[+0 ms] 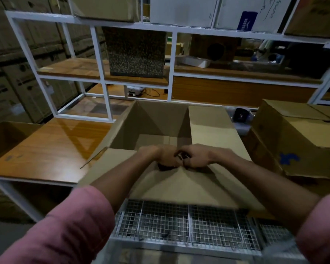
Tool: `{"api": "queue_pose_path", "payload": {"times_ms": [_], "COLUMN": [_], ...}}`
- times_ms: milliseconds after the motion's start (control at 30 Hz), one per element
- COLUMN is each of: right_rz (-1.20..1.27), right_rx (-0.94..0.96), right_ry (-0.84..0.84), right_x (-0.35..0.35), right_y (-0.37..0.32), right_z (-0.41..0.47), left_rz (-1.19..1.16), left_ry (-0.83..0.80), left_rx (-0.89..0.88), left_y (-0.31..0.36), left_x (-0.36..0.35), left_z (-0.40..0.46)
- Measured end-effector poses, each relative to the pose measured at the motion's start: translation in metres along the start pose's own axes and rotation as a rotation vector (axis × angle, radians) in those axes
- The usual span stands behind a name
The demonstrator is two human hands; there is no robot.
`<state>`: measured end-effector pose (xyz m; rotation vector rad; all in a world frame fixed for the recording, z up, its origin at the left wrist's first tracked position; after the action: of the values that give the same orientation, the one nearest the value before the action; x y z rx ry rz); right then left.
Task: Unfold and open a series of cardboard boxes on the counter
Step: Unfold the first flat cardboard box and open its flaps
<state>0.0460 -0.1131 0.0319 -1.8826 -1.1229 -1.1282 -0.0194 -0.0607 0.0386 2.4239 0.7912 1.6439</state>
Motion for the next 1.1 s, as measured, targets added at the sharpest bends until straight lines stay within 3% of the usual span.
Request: {"api": "queue_pose_path", "payload": {"times_ms": [267,533,800,900,1100], "right_rz": [-0.121,-0.22,-0.212,-0.151,0.007], "right_rx": [-0.11,-0.084,-0.035,0.033,0.081], "right_ry": [0.288,0.473,0.551,0.667,0.98], "right_x": [-0.036,-0.045,-0.047,-0.05,-0.066], "right_y": [0.01,-0.014,-0.062,-0.068,-0.055], "right_z": [0.018,0.031,0.042,0.036,0.008], "left_rz": [0.162,0.222,0.235,0.245,-0.247], "left_ry": [0.404,0.568,0.568,0.523,0.394], "left_rx": [0.008,-0.069,0.011,0.066,0.158], "left_y": [-0.045,-0.07,-0.11,-0.12,-0.106], "left_x": [-0.027,-0.033,-0.032,-0.027,-0.018], "left_z": [0.031,0.018,-0.012,-0.013,0.014]}}
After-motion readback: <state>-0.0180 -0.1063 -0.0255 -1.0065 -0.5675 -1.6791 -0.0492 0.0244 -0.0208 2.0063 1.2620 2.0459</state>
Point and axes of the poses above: each hand's wrist, its own z-axis towards the middle knuckle, its own x-axis out of the back of the hand, y = z × x, the point moved 8 cm from there along z, towards the middle knuckle, and after that the axes turned 8 degrees about -z, right-handed, at the moved point
